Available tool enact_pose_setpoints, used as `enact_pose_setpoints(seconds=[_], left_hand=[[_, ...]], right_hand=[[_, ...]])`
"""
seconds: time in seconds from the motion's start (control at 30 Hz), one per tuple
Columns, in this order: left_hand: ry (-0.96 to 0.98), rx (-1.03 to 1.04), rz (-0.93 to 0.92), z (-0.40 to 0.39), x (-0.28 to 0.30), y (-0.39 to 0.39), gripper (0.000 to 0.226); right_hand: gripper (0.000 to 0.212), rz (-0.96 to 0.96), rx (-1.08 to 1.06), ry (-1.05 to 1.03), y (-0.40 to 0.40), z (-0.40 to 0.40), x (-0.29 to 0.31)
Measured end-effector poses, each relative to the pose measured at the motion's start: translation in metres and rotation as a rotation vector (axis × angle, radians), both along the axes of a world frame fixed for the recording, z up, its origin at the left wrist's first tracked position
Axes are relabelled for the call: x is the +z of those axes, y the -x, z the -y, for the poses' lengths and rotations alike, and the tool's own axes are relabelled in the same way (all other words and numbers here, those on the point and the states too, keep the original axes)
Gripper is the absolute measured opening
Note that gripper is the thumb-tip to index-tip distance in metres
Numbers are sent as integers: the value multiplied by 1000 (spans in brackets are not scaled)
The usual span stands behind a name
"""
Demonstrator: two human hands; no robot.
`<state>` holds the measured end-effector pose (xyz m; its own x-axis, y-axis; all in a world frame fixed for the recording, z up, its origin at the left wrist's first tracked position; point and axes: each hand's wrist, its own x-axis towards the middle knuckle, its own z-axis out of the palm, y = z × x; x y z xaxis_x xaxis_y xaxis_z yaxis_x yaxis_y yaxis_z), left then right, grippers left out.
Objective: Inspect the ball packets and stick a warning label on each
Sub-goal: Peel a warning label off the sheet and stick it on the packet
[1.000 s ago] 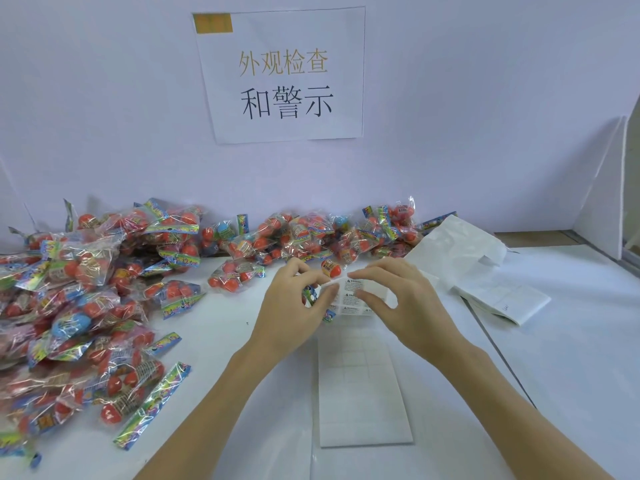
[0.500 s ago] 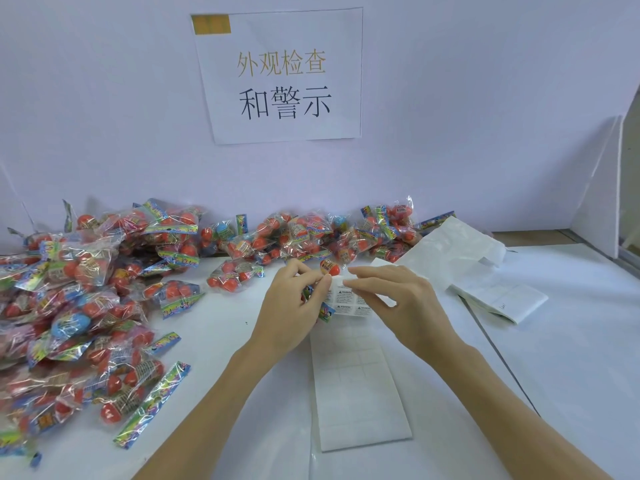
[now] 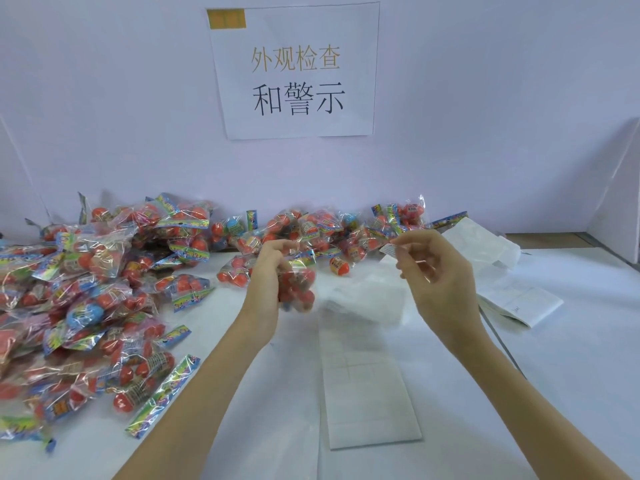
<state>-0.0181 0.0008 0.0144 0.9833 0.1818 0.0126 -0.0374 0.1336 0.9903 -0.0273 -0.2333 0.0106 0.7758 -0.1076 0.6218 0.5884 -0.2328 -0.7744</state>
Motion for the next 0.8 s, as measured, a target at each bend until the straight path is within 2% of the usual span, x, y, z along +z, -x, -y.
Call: enact_pose_setpoints(seconds=[0.13, 0.3, 0.43, 0.53, 0.6, 0.67, 0.8], left_hand=[[93, 65, 28, -9, 5, -6, 52], [270, 7, 111, -12, 7, -8, 44], [369, 38, 168, -11, 13, -3, 43], [427, -40, 213, -11, 14, 0, 42], [400, -63, 270, -10, 14, 0, 42], [297, -52, 324, -5, 12, 0, 55], [169, -97, 331, 13, 0, 4, 64]], right_hand=[[28, -87, 20, -11, -1, -3, -2], [31, -159, 102, 0, 5, -9, -3], [27, -159, 125, -99, 7, -10, 1], [26, -148, 116, -174, 7, -9, 5], [23, -170, 144, -233, 7, -6, 8], [21, -231, 213, -279, 7, -4, 10], [36, -370, 323, -311, 10, -9, 10]])
